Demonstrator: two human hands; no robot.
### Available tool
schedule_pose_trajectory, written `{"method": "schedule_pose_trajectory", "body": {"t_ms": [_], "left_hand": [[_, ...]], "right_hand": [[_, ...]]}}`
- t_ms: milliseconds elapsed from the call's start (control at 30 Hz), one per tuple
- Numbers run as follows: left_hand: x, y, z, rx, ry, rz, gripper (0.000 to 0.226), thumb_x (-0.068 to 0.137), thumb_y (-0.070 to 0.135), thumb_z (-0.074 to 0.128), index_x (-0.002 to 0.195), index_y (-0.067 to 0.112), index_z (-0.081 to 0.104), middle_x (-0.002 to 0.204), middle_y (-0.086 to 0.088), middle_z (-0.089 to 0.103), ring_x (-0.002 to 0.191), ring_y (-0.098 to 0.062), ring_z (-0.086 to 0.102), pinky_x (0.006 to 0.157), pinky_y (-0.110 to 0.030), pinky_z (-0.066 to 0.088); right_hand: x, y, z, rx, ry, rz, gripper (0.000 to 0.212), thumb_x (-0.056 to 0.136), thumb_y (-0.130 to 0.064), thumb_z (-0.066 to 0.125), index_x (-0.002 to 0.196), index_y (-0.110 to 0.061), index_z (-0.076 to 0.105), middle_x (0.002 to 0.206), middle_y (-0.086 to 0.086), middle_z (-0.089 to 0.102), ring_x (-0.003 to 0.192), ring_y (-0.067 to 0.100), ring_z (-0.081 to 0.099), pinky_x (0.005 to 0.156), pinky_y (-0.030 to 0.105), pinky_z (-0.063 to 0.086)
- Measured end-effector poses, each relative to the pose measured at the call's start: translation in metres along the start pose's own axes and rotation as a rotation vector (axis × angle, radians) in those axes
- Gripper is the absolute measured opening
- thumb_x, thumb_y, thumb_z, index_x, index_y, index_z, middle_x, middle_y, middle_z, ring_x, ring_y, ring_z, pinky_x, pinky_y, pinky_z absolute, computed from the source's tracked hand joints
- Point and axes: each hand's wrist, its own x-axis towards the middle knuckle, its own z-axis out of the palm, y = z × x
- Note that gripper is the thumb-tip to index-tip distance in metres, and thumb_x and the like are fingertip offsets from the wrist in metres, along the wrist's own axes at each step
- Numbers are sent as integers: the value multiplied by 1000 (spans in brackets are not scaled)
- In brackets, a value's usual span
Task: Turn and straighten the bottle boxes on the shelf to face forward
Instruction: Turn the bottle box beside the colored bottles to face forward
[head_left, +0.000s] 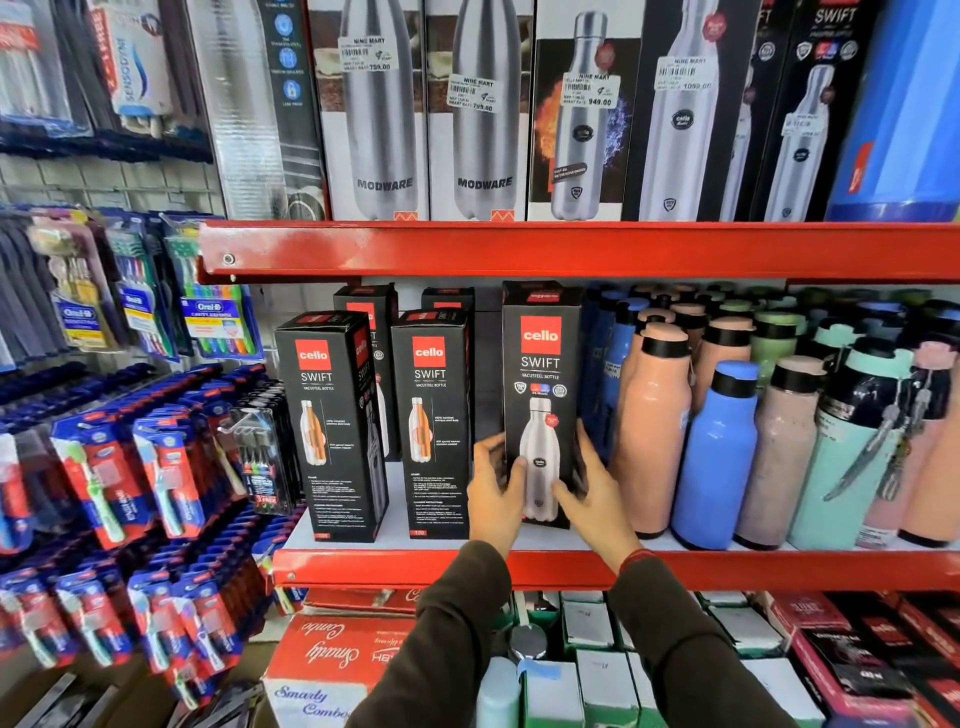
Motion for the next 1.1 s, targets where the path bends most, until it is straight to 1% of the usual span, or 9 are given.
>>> {"method": "schedule_pose_trajectory", "body": {"t_ms": [100,133,233,333,467,767,867,967,1100], "left_hand": [[-1,-2,-1,31,29,19,27,96,15,60,117,28,48,107,29,57,95,28,56,82,-1,43],[-1,-4,0,40,36,23,27,96,15,60,116,29,48,107,28,58,95,27,56,85,-3,43],[-4,-10,2,63,73,1,26,96,14,59,117,28,48,111,23,58,103,16,57,96,-17,45],[-7,-15,3,79,87,-7,27,96,14,59,118,27,49,112,20,56,109,-1,56,101,-26,45],[-8,-16,5,109,81,-14,28,96,14,59,122,23,50,114,18,57,111,-3,56,102,-27,46],[-5,-19,10,136,91,-22,29,96,17,59,123,20,49,119,10,58,113,-9,58,103,-32,49],[-8,-17,9,132,74,-42,30,97,18,58,125,20,47,121,11,54,118,-11,56,105,-31,46],[-16,-14,7,123,53,-19,34,99,20,55,131,23,44,126,15,51,121,-5,50,104,-24,39],[-28,-10,-5,89,82,78,34,99,25,54,132,28,47,130,15,55,122,0,53,104,-21,41]], "right_hand": [[0,-1,0,1,14,26,74,92,1,57,154,-25,26,142,-12,42,134,2,38,100,2,34],[1,0,1,-1,21,29,72,92,2,57,153,-22,28,140,-11,43,133,2,38,101,4,34],[0,5,3,8,33,43,71,91,3,60,152,-20,32,136,-9,47,134,6,40,111,25,37],[-3,10,5,23,35,69,71,90,3,62,151,-20,33,137,-7,48,132,7,42,109,28,39],[-3,13,5,35,38,79,69,91,2,61,150,-22,34,136,-9,48,130,4,43,107,25,39],[-1,14,8,-11,38,75,67,93,1,56,151,-20,32,149,9,50,140,17,44,110,28,37],[-4,13,10,-38,99,74,63,91,-1,61,148,-17,38,142,10,56,130,15,51,110,35,43],[-7,17,14,-29,175,83,62,89,-8,66,143,-26,42,144,5,54,133,22,52,110,49,46],[-20,11,22,14,345,18,47,90,-14,64,132,-30,49,130,1,53,117,17,56,102,46,51]]}}
